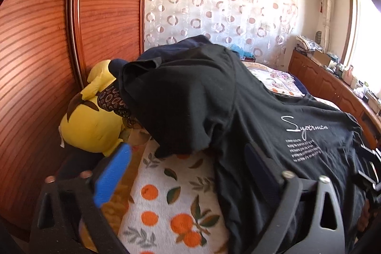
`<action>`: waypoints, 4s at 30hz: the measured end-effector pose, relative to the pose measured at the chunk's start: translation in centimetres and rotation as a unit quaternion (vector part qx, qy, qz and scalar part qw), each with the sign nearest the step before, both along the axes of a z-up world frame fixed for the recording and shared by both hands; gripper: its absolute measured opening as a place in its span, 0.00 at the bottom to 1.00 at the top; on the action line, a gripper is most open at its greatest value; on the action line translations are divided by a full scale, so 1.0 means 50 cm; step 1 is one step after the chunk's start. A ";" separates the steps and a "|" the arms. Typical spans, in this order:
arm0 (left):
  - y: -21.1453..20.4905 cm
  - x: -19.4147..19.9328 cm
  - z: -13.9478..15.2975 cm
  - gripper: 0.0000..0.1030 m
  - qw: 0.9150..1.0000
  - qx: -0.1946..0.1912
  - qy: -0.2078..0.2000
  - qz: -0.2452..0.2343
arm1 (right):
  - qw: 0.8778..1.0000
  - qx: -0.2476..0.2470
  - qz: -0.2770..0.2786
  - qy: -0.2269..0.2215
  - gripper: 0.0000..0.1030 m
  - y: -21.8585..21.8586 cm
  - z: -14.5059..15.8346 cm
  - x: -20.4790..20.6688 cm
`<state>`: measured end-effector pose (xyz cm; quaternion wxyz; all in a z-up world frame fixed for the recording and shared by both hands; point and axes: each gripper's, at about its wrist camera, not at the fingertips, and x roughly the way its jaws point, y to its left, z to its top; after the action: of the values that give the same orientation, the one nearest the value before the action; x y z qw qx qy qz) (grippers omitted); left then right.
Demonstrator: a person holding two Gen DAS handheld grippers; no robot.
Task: Fold small clothes
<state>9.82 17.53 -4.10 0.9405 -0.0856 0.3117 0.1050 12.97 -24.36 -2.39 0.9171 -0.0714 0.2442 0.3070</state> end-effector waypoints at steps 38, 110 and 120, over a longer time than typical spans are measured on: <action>-0.147 0.042 0.081 0.37 0.987 -0.016 0.003 -0.159 | 0.999 0.007 -0.019 0.028 1.00 -0.012 -0.014 0.017; -0.112 -0.007 -0.069 0.80 0.987 0.011 0.063 -0.146 | 0.986 -0.125 0.022 0.112 0.52 0.320 -0.045 0.554; -0.105 0.015 -0.107 0.80 0.986 0.036 0.102 -0.124 | 0.991 -0.059 0.065 0.106 0.61 0.302 -0.078 0.439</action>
<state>10.56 12.26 -9.45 0.9122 -0.0016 0.4098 0.0072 34.90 -9.27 -6.31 0.8583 -0.1080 0.3523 0.3571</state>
